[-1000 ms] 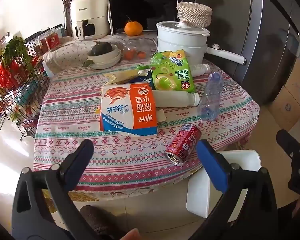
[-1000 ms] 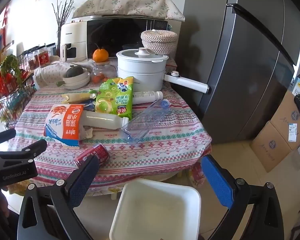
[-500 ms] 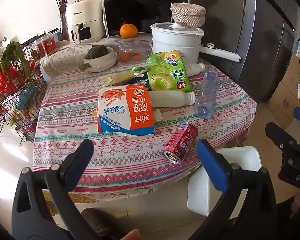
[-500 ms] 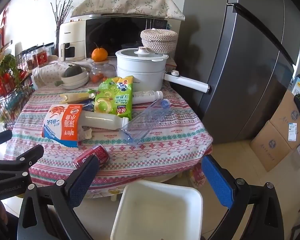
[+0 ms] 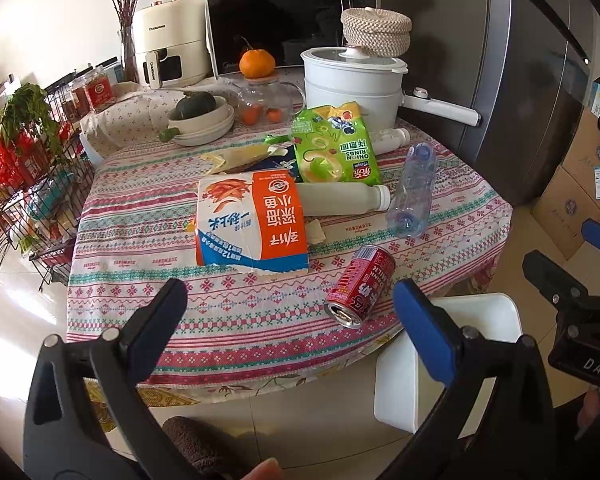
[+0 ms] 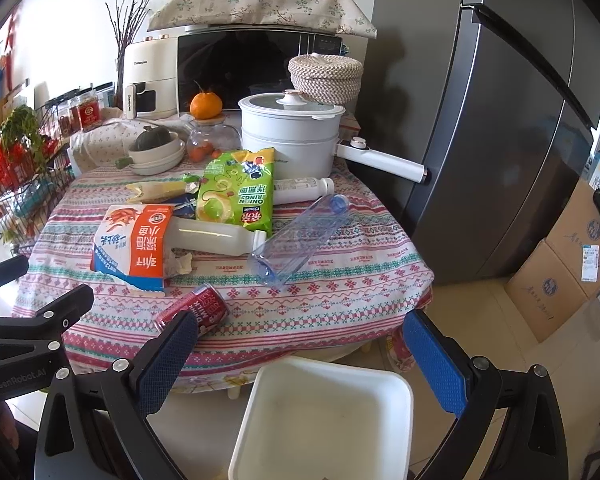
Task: Collect trash
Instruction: 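Move both tools toward the red milk can on the table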
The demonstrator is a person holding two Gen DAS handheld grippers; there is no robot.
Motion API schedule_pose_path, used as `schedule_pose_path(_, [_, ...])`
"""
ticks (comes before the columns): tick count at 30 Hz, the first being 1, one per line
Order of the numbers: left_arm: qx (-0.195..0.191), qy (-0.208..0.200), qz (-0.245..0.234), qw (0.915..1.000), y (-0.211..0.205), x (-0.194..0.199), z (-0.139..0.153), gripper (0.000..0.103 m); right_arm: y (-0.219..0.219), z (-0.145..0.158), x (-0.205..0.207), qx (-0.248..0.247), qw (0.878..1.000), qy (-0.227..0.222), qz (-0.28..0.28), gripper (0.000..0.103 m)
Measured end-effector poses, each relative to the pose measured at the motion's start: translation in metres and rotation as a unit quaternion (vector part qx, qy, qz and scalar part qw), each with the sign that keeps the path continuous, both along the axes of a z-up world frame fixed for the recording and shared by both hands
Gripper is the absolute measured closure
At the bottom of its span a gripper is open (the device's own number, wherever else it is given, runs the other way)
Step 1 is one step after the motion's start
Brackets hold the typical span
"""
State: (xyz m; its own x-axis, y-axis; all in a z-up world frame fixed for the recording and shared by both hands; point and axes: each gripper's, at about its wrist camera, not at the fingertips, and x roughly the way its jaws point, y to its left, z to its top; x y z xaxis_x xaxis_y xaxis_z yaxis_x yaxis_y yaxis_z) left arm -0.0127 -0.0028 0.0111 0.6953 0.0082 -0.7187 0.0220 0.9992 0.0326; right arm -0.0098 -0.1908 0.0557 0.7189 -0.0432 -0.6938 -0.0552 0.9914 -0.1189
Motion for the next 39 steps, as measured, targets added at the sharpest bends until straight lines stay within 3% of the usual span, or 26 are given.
schedule_pose_path(39, [-0.004, -0.002, 0.000, 1.0000, -0.0010, 0.0003, 0.0024, 0.001, 0.0013, -0.0021, -0.0036, 0.008, 1.000, 0.002, -0.005, 0.000])
